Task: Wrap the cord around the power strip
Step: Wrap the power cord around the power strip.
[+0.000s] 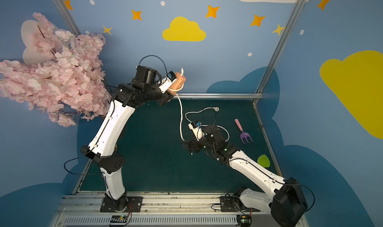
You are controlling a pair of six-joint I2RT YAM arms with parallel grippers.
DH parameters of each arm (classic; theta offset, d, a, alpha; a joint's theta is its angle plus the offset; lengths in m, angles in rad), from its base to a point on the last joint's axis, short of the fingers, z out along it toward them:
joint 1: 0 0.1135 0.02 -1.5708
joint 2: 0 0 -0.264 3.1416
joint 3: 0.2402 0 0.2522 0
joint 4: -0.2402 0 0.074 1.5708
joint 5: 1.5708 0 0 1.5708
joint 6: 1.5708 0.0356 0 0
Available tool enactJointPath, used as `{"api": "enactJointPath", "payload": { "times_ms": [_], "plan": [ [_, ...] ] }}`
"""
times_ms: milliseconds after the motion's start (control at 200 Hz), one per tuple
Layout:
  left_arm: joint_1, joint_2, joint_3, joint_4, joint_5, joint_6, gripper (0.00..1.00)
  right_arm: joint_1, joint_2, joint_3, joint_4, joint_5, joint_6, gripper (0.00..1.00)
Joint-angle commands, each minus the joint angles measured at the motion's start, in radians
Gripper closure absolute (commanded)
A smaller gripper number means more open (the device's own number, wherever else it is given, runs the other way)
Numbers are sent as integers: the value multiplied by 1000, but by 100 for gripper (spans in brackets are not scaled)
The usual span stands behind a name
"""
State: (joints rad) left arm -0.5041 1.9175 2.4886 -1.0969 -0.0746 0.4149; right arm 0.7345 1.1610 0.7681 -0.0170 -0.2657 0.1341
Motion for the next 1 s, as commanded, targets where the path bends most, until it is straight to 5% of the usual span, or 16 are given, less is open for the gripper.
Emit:
{"api": "enactJointPath", "payload": {
  "times_ms": [0,210,350,511,686,891,996],
  "plan": [
    [5,-15,15,17,18,-5,97,22,16,-46,208,43,-38,12],
    [11,-30,0,11,21,-11,97,42,312,88,246,173,-148,21],
    [57,-40,-42,26,27,-18,97,90,377,125,225,249,-268,76],
    [149,-20,-132,38,23,13,97,142,207,93,71,315,-340,99],
    [217,-24,-312,112,-11,115,97,184,25,133,-83,365,-433,100],
    [187,-39,-421,103,176,213,97,170,-31,327,-270,365,-576,100],
    [128,-77,-530,68,261,348,98,83,21,503,-389,287,-619,100]
  ]
}}
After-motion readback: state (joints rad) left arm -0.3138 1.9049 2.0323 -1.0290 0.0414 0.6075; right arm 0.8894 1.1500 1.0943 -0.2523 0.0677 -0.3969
